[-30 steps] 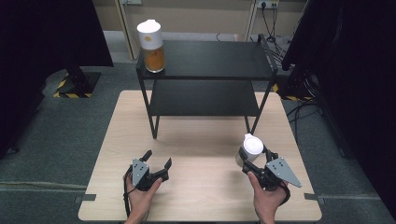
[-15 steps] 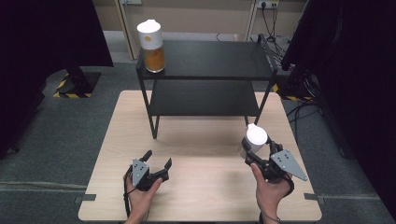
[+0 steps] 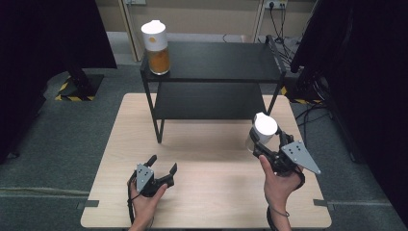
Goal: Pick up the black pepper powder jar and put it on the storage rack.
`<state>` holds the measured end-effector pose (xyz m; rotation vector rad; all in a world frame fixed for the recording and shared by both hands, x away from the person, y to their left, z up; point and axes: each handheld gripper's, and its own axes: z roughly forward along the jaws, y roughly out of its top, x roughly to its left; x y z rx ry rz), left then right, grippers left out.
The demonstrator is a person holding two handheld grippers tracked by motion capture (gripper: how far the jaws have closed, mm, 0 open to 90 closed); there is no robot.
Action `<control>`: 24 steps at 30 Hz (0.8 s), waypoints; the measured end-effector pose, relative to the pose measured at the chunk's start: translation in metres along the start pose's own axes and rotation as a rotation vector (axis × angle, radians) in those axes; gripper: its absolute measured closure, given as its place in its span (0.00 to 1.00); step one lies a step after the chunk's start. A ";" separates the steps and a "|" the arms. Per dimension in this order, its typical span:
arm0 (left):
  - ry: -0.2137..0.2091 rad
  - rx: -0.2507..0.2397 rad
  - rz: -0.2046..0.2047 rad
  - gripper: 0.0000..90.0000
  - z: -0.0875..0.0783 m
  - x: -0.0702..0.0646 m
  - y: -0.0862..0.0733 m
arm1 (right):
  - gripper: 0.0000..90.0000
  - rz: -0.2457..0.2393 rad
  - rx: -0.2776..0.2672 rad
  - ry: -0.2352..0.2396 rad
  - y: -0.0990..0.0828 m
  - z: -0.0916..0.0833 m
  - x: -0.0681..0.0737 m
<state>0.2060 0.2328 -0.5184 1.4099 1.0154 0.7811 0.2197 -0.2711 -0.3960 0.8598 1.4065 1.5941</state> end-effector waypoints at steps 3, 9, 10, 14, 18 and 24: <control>0.000 0.000 0.000 0.15 0.000 0.000 0.000 | 0.34 -0.002 -0.008 0.002 0.004 0.003 0.000; -0.001 0.000 0.003 0.15 0.000 0.000 0.000 | 0.34 0.000 -0.027 0.002 0.013 0.010 -0.001; 0.000 0.000 0.002 0.15 0.000 0.000 0.000 | 0.34 -0.002 -0.032 0.002 0.015 0.012 -0.002; -0.001 0.000 0.001 0.15 0.000 0.000 0.000 | 0.34 -0.004 -0.043 0.009 0.021 0.016 -0.003; -0.001 0.000 0.002 0.15 0.000 0.000 0.000 | 0.34 -0.001 -0.051 0.018 0.028 0.021 -0.005; -0.002 -0.001 0.002 0.15 0.000 0.000 0.000 | 0.34 0.000 -0.066 0.019 0.036 0.027 -0.006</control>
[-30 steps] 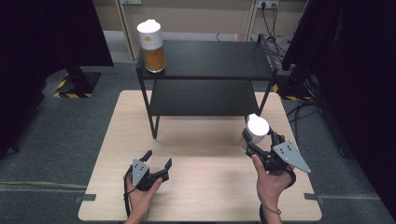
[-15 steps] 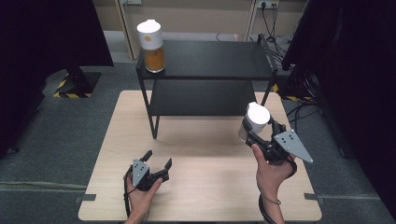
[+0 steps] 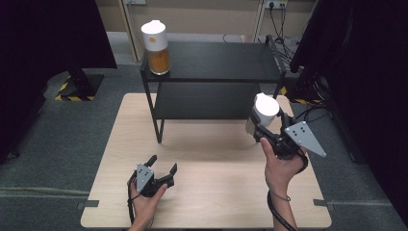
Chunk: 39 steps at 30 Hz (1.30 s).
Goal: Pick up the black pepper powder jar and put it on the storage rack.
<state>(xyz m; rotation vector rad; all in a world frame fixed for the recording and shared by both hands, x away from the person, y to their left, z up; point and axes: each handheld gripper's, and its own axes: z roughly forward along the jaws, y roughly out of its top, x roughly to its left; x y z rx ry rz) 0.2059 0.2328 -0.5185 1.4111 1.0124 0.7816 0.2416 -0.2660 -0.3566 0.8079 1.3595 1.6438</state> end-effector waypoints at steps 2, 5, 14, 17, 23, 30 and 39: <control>0.000 0.001 0.001 0.15 0.000 0.000 0.000 | 0.34 0.002 -0.007 0.000 0.002 0.002 0.000; -0.001 -0.001 -0.001 0.15 0.000 0.000 0.000 | 0.34 0.005 -0.016 -0.002 0.005 0.006 0.000; -0.004 0.001 -0.001 0.15 0.000 0.000 0.000 | 0.34 0.001 -0.028 0.001 0.016 0.017 -0.002; -0.004 0.002 0.002 0.15 0.000 0.000 0.000 | 0.34 0.001 -0.032 0.002 0.020 0.020 -0.003; -0.005 0.002 0.002 0.15 0.000 0.000 0.000 | 0.34 0.006 -0.045 -0.003 0.029 0.025 -0.008; -0.006 0.002 0.001 0.15 0.001 0.000 0.000 | 0.34 0.004 -0.054 -0.006 0.040 0.033 -0.012; -0.007 0.004 -0.003 0.15 0.001 0.000 0.001 | 0.34 0.013 -0.062 -0.007 0.052 0.046 -0.016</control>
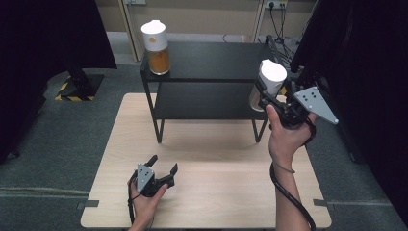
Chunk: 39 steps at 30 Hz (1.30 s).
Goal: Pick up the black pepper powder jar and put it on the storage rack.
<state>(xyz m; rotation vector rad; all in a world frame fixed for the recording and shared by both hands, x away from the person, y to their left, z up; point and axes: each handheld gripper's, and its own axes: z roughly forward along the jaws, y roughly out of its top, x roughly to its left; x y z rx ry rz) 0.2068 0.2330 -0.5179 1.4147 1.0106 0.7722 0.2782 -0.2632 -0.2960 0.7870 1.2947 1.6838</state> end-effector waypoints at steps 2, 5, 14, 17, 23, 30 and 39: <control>-0.001 -0.001 -0.001 0.15 0.000 0.000 0.000 | 0.34 0.001 -0.004 -0.002 0.003 0.003 -0.001; -0.001 0.000 0.000 0.15 0.000 0.000 0.000 | 0.34 0.005 -0.007 0.000 0.009 0.007 -0.003; -0.001 0.001 0.001 0.15 0.000 0.000 0.000 | 0.34 -0.003 -0.019 -0.004 0.024 0.020 -0.007; -0.002 0.001 0.001 0.15 0.000 0.000 0.000 | 0.34 -0.005 -0.025 -0.007 0.026 0.023 -0.008; -0.002 0.002 0.000 0.15 0.000 0.000 0.000 | 0.34 0.003 -0.031 -0.013 0.033 0.032 -0.011; -0.004 0.002 -0.001 0.15 0.000 0.001 0.000 | 0.34 0.009 -0.022 -0.027 0.039 0.045 -0.015; -0.005 0.002 -0.002 0.15 0.000 0.001 0.000 | 0.34 0.029 -0.008 -0.053 0.041 0.062 -0.021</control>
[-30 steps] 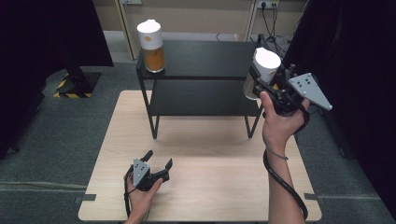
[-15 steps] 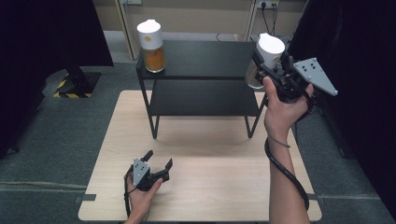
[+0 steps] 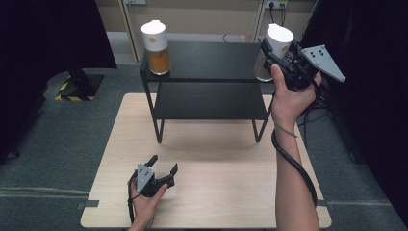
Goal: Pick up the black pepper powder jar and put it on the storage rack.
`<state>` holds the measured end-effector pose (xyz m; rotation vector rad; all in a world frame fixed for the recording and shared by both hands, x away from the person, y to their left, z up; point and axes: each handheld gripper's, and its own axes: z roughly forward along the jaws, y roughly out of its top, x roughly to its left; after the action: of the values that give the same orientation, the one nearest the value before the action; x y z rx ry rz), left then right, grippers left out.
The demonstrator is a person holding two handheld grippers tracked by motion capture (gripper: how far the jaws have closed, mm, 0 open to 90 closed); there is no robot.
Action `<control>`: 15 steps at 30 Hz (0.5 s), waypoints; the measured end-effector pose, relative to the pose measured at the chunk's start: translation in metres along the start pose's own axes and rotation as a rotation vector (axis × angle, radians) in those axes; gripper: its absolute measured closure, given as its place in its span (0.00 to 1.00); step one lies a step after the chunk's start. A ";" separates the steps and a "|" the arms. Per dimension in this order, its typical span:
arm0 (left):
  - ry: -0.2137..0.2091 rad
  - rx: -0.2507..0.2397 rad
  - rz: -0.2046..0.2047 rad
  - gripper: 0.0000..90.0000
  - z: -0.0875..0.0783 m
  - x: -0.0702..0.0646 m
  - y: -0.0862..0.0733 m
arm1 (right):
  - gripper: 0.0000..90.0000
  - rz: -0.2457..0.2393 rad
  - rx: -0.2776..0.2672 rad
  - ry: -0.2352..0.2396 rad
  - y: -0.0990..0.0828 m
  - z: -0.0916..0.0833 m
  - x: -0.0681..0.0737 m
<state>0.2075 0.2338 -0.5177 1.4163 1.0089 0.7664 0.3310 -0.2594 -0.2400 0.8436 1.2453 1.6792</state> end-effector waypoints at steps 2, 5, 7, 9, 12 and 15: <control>0.000 0.000 -0.001 0.15 0.000 0.000 0.000 | 0.34 0.007 0.002 -0.005 0.000 0.004 -0.002; 0.000 -0.001 0.001 0.15 0.000 0.000 0.000 | 0.34 0.018 0.009 -0.013 0.000 0.010 -0.004; -0.002 -0.001 0.000 0.15 0.000 0.000 0.000 | 0.34 0.015 0.015 -0.021 0.000 0.014 -0.005; -0.003 0.000 0.001 0.15 0.000 0.000 0.000 | 0.34 0.014 0.027 -0.027 0.001 0.019 -0.006; -0.004 0.001 0.001 0.15 0.000 -0.001 0.000 | 0.34 0.015 0.040 -0.034 0.001 0.024 -0.007; -0.004 0.002 0.000 0.15 0.000 0.000 0.000 | 0.34 0.010 0.056 -0.040 0.001 0.030 -0.009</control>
<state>0.2071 0.2334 -0.5175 1.4188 1.0067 0.7620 0.3605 -0.2564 -0.2313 0.9139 1.2681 1.6337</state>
